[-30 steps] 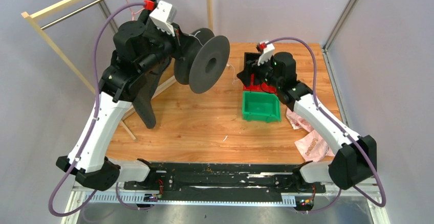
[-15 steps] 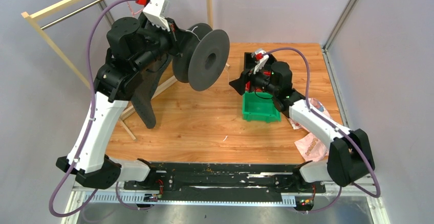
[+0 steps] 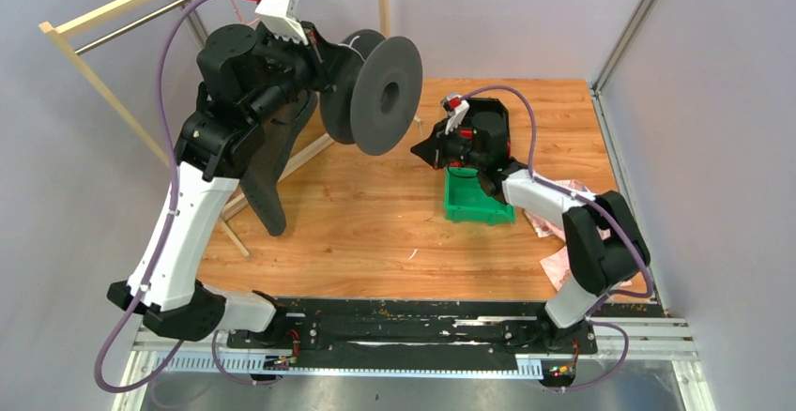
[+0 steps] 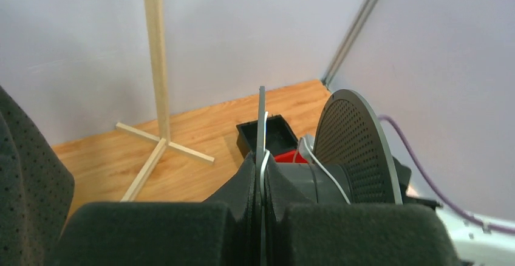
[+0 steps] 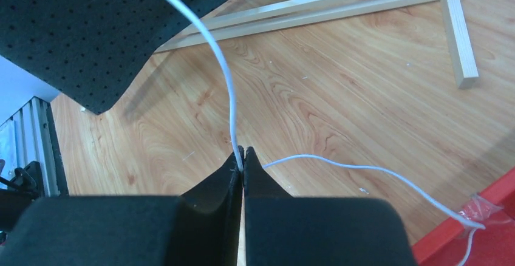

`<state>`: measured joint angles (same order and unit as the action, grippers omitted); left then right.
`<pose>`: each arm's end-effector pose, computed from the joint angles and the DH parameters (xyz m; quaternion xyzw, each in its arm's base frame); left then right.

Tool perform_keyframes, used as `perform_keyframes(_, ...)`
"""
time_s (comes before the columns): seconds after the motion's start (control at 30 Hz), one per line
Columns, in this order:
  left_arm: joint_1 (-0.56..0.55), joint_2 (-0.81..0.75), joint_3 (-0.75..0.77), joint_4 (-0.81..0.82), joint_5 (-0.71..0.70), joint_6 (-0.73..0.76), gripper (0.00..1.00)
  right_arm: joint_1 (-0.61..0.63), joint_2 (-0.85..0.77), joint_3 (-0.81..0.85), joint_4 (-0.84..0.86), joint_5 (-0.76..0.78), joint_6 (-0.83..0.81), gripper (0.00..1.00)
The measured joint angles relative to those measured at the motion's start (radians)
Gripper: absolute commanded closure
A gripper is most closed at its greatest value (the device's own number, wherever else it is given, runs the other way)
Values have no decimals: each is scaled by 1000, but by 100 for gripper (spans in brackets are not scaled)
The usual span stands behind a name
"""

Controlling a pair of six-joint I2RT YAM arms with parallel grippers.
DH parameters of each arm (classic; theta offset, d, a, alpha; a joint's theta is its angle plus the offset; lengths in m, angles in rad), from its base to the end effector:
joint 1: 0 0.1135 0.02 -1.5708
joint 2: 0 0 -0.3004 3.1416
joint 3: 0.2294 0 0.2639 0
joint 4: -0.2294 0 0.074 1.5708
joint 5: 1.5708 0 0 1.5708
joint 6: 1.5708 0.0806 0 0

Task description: Wrap the cables

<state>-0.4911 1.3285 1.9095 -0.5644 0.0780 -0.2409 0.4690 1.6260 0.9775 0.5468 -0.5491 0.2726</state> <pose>0.2476 -0.1395 0.5989 0.1150 0.6917 -0.2805 0.6554 0.3553 0.2272 0.2916 -0.2509 0.6931 0.4213 0.5284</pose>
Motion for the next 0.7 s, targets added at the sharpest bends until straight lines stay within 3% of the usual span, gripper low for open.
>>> perform_keyframes(0.33,3,30,-183,201,-314,-191,100,159,-244,-16,-236,97,-70,99)
perform_keyframes(0.5,4,130,-181,211,-394,-122,100,263,-399,22,-362,76,-163,99)
perform_keyframes(0.7,-5,230,-163,213,-367,-35,100,274,-396,228,-470,-20,-266,99)
